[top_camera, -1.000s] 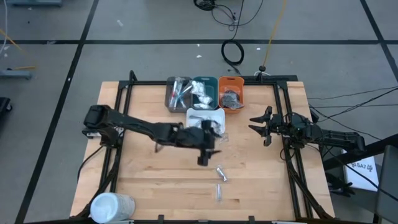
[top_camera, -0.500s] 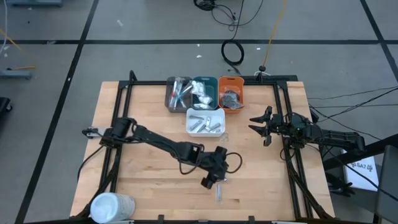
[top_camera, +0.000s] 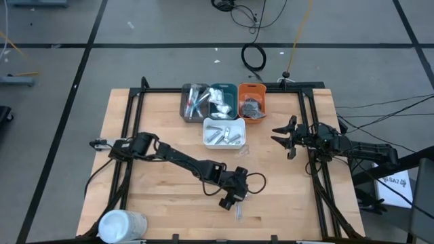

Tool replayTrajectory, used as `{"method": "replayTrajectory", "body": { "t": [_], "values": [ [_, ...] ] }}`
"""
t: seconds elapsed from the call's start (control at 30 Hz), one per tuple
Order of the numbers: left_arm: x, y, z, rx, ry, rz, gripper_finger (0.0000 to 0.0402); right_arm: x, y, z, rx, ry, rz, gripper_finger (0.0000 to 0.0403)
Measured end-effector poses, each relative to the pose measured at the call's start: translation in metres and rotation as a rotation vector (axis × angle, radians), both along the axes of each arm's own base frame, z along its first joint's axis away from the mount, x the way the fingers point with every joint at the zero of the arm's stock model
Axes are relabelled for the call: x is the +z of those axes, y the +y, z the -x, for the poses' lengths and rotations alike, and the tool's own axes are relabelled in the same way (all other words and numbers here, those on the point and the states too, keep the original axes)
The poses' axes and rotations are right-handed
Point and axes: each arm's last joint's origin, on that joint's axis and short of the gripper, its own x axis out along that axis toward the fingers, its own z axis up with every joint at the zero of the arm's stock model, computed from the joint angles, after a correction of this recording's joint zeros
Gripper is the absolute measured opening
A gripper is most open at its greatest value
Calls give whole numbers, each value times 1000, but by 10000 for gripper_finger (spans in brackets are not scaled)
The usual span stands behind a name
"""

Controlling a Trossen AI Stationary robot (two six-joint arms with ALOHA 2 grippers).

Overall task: Pick & Place Travel size toiletries
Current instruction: Put the silver nail cutter into the white bin

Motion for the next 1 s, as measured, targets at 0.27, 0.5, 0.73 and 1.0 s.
{"method": "replayTrajectory", "body": {
  "t": [0.27,0.5,0.73,1.0],
  "values": [
    [-15,5,-3,28,25,-22,273,0,0,0,0,0,0,141],
    [-28,7,-6,36,25,-21,273,0,0,0,0,3,0,141],
    [-29,6,-5,21,44,-7,229,-1,0,0,0,6,-1,141],
    [-30,9,-4,34,86,49,45,-1,0,0,0,6,-1,141]
  ]
}}
